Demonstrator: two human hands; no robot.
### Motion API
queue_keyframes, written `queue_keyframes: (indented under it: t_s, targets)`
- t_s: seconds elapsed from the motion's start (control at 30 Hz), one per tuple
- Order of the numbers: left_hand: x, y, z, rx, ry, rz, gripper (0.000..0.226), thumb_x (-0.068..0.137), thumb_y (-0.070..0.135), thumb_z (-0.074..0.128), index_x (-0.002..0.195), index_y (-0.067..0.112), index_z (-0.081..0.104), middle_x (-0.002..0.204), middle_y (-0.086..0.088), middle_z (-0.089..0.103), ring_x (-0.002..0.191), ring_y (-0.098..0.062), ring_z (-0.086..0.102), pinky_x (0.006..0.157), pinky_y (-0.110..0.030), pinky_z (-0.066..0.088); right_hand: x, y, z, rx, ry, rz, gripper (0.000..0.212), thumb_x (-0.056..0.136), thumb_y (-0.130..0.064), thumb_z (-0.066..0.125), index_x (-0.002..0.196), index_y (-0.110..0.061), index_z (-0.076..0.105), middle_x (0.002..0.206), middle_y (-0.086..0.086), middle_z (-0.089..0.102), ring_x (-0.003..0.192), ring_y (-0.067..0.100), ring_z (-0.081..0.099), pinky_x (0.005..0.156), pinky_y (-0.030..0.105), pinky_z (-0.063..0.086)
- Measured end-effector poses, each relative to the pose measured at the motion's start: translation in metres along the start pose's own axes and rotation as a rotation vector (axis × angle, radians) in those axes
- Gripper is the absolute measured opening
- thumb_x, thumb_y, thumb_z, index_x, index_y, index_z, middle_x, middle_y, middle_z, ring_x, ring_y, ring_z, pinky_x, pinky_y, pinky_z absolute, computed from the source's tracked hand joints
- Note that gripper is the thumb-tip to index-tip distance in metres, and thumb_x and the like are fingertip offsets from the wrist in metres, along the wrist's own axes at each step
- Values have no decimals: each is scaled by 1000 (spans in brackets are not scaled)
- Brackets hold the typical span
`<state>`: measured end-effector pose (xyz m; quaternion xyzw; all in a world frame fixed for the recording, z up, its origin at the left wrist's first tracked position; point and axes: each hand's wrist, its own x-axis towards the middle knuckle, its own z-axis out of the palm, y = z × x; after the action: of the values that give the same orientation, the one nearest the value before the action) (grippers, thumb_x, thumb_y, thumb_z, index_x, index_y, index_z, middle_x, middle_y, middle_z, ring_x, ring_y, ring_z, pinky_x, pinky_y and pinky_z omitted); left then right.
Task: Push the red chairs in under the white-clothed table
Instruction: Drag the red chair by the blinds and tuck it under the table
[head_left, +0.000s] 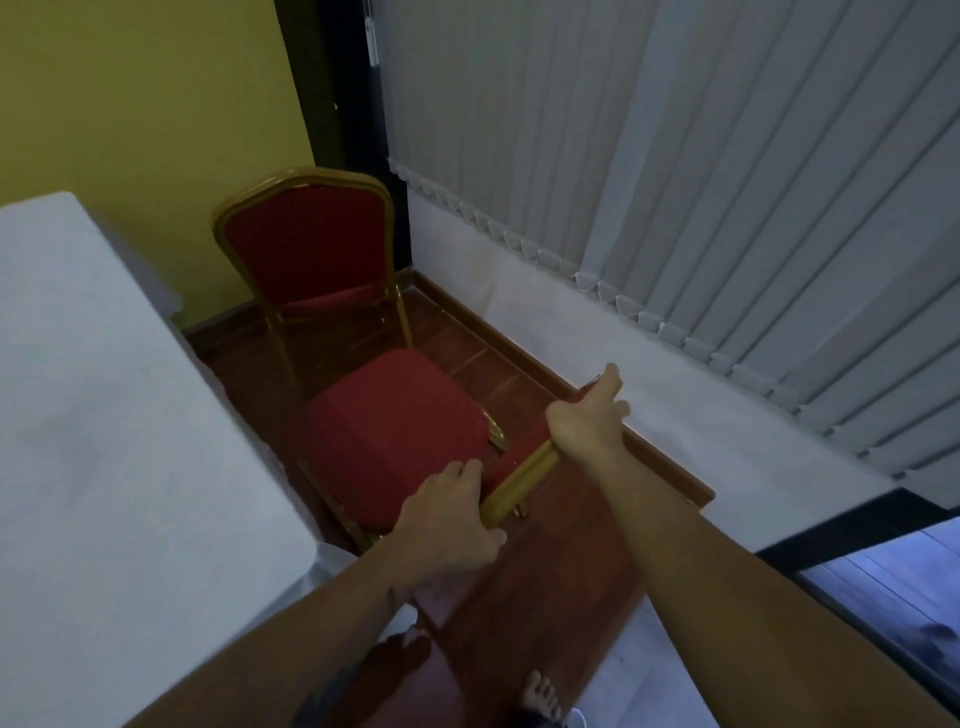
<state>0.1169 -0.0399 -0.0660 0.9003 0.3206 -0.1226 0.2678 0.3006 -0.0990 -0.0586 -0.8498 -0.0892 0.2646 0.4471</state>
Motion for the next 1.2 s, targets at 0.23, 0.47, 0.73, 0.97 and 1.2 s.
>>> queue_keyframes:
  t_s: [0.23,0.47,0.73,0.97,1.2]
  targets:
    - [16,1,-1,-72,-195,-52,43,76,19,64,119,17,58,107,-8,61,97,-29,65,84,-42,59,17,-2,-8,281,-54,135,91,78,-3,56,155,-19,10,98,4,49,82,21,59,64,37,53]
    - [35,9,-17,-69,-191,-107,42,79,21,66,120,17,61,106,-7,66,95,-25,67,84,-42,60,36,-25,-12,288,-226,93,96,82,5,55,158,-14,-2,96,4,48,69,17,57,52,31,50]
    - [46,2,-24,-126,-168,-165,45,84,24,64,127,17,56,114,-6,62,100,-24,65,87,-43,59,53,-55,0,194,-342,55,94,85,10,52,157,-10,-5,89,10,49,60,18,54,44,29,49]
    - [60,-14,-29,-92,-86,-164,40,81,28,65,119,17,60,106,-3,61,90,-21,61,77,-35,55,70,-78,26,90,-387,17,84,85,8,56,152,-5,7,85,12,50,64,22,56,52,35,50]
    - [72,-22,-43,-81,-75,-204,45,80,38,65,120,17,58,110,-8,65,96,-27,65,82,-39,56,95,-95,47,32,-449,-17,87,80,2,60,150,-10,8,93,14,54,71,25,61,61,38,53]
